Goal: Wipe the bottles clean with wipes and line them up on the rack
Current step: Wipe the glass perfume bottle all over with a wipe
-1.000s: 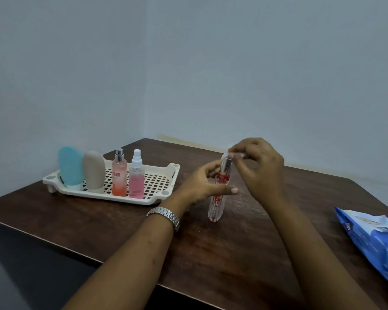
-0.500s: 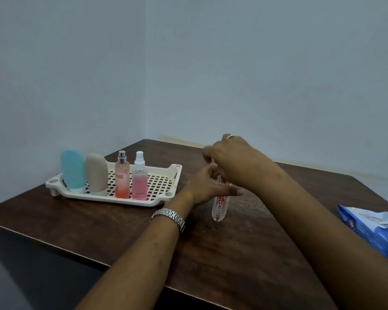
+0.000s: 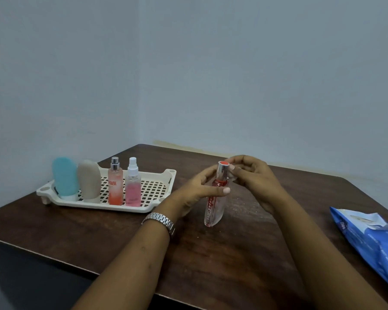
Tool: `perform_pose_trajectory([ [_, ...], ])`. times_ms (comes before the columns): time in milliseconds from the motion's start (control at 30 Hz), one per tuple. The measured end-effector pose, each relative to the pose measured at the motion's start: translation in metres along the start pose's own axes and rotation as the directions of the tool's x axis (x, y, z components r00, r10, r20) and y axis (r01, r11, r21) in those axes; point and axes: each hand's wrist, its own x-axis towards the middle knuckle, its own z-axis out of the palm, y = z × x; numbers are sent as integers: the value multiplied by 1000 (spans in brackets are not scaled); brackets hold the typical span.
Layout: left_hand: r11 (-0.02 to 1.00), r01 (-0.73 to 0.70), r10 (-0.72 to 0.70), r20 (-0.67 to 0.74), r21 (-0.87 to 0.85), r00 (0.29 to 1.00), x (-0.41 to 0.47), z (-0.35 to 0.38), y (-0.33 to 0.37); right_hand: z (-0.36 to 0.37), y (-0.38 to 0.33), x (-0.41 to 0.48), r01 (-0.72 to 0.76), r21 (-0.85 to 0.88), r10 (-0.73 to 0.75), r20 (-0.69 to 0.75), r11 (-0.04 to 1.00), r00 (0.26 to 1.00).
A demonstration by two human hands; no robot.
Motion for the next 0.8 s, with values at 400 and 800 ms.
perform_pose_trajectory([
  [400, 969, 136, -48, -386, 204, 921, 8, 11, -6, 19, 1, -9, 187, 143, -131, -331, 972, 934],
  [800, 983, 179, -135, -491, 45, 861, 20, 5, -21, 29, 11, -12, 430, -491, -520, -58, 758, 852],
])
